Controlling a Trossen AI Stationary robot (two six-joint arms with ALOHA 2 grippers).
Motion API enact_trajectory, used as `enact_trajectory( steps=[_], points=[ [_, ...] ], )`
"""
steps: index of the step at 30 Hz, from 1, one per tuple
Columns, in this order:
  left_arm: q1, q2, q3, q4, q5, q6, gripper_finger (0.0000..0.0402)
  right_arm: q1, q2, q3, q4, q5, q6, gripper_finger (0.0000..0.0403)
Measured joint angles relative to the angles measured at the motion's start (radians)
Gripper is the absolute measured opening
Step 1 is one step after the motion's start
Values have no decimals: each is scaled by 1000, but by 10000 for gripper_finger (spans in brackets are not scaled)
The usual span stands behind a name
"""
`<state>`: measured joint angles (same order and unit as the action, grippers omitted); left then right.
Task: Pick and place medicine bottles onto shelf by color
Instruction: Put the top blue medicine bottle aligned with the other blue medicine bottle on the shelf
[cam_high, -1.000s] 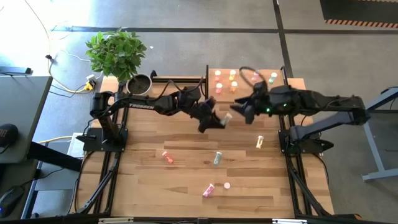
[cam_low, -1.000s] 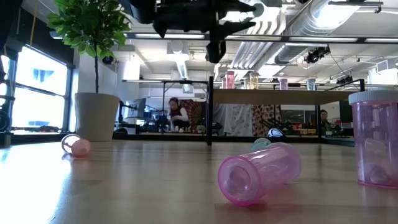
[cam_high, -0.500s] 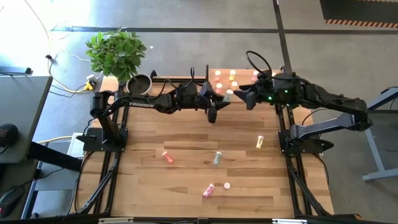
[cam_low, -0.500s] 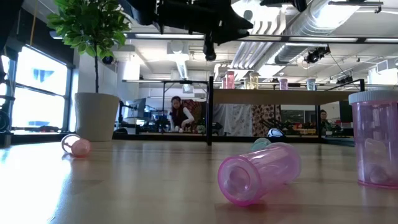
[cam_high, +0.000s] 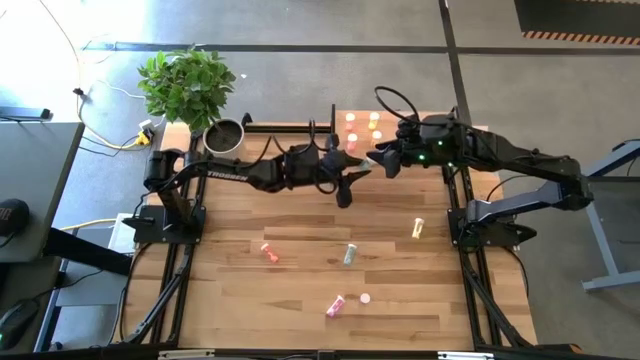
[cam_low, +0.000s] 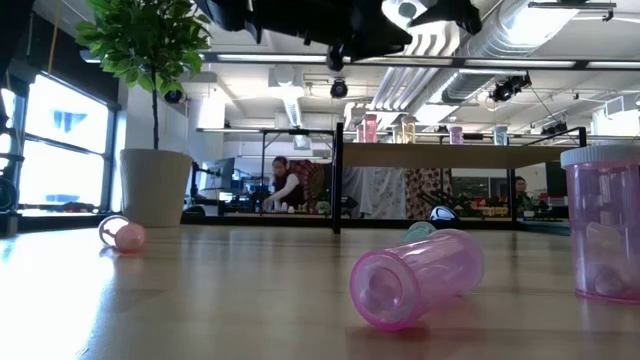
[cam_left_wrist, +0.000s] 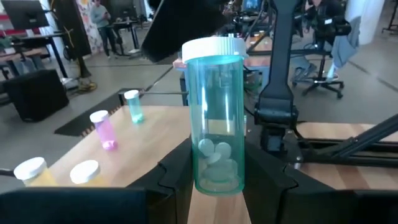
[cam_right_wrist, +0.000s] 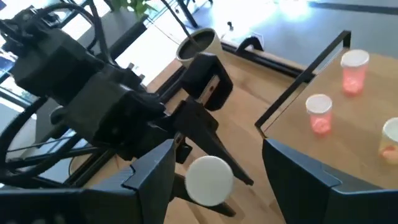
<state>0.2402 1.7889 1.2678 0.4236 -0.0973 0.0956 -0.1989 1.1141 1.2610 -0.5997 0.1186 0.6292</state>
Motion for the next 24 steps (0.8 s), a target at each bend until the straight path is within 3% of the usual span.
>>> enact_trajectory(
  steps=[10, 24],
  points=[
    [-7, 0, 0, -87, -23, 71, 105, 1, 6, 0, -81, -70, 29, 231],
    [-10, 0, 0, -140, -49, 125, 105, 2, 67, 0, -144, -76, 52, 231]
  ],
)
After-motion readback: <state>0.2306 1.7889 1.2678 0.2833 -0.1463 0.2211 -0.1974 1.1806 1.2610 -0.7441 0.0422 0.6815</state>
